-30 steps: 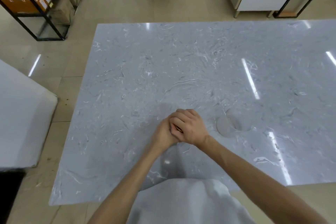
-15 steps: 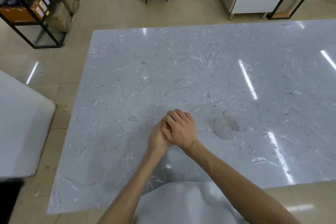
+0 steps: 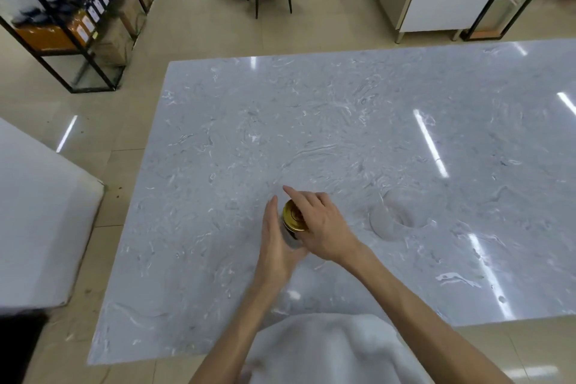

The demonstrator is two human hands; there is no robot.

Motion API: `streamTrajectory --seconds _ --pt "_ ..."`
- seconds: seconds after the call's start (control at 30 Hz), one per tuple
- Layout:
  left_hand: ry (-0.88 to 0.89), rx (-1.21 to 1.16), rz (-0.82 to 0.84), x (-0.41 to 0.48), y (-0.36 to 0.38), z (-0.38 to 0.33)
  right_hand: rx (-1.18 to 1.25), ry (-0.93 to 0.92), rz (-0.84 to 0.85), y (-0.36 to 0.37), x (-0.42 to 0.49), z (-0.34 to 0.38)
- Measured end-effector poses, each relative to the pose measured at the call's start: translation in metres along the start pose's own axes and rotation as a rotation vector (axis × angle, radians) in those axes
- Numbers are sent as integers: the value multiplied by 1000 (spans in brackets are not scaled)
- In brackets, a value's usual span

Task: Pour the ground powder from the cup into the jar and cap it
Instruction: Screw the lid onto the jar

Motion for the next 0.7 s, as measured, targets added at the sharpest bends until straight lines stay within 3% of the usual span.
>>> streamTrajectory --seconds 0.1,0.27,0.37,0.43,0.5,0.57,0.7 --pt "83 46 101 10 -8 -2 161 -232 235 -11 4 0" --pt "38 202 78 17 -5 -7 84 -203 171 -17 -2 -5" --pt "143 209 97 19 -1 -11 -124 157 -104 -29 -30 -57" --pt "143 215 102 21 -1 -11 -263 539 -112 -38 -58 -101" --pt "138 218 129 23 -1 -11 -135 740 -51 -40 -79 -132" --pt "123 215 165 28 -2 -11 -3 724 -33 -38 -83 -143" --pt "80 221 199 59 -5 -14 -14 470 -34 -33 -52 -143"
Point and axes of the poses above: each hand's wrist, its own x-axis towards the middle knuckle, its own y-axis out of the palm, z = x × y, the point moved 2 cm from there along x, towards the middle knuckle, and after that the axes turned 8 degrees about -x, right-handed, at the moved point
